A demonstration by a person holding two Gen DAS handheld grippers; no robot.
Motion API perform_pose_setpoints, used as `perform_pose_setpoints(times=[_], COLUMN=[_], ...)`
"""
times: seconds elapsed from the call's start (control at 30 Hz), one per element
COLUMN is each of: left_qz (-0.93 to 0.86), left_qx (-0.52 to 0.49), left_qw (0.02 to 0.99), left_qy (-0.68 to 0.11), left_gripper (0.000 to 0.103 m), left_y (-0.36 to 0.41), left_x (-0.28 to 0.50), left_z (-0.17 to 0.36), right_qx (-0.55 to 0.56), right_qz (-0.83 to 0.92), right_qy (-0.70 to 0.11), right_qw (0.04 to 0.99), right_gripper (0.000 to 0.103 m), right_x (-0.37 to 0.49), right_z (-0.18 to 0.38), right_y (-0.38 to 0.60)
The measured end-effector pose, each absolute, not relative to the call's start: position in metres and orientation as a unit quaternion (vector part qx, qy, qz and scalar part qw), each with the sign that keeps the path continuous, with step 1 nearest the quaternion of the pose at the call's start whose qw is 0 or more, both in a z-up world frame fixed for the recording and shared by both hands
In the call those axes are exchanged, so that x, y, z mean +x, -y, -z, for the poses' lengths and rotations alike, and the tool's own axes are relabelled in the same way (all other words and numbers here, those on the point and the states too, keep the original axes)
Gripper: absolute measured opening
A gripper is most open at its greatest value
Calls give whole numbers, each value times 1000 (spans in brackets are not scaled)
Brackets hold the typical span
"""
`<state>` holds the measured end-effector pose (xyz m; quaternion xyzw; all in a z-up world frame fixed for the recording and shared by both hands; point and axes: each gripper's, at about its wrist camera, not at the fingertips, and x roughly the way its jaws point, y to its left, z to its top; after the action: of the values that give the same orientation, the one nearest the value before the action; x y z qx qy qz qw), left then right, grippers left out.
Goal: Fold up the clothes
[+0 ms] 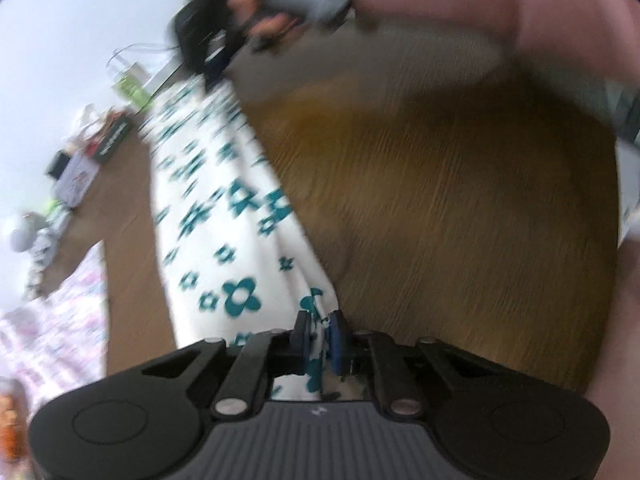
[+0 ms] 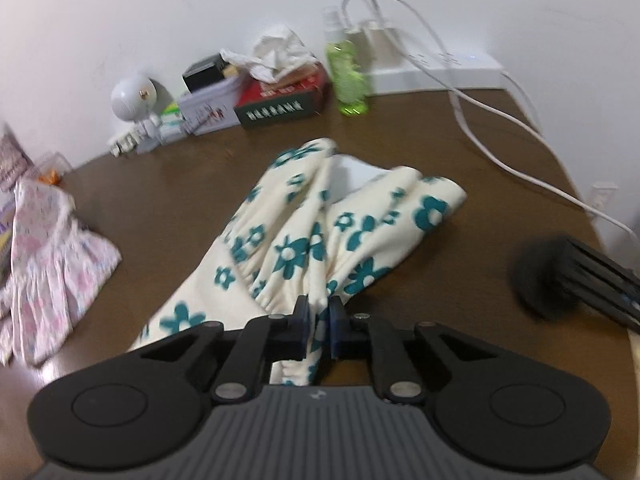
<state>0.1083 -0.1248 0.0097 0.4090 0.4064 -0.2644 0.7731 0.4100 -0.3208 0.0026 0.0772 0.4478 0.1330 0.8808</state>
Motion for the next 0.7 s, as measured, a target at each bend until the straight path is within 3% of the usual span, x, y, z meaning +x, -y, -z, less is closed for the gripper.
perform_pose_setpoints(times=[0.27,0.43,0.7], left_qz=[174,159,175], left_qx=[471,474,489], left_qw=[771,786,792], left_qy=[-391,-365,-321], left_gripper=[6,6,6], left_y=[51,15,-6], left_x=[110,113,112], left_z=[0,4,14], right_qx=[99,170,238], right_qz=[-142,-136,-128], right_qy=[-451,-445,-419], right_qw=[876,869,867], right_gripper=[9,9,9], right_x=[296,212,133], right_z=[-7,3,15], right_y=[358,363,356])
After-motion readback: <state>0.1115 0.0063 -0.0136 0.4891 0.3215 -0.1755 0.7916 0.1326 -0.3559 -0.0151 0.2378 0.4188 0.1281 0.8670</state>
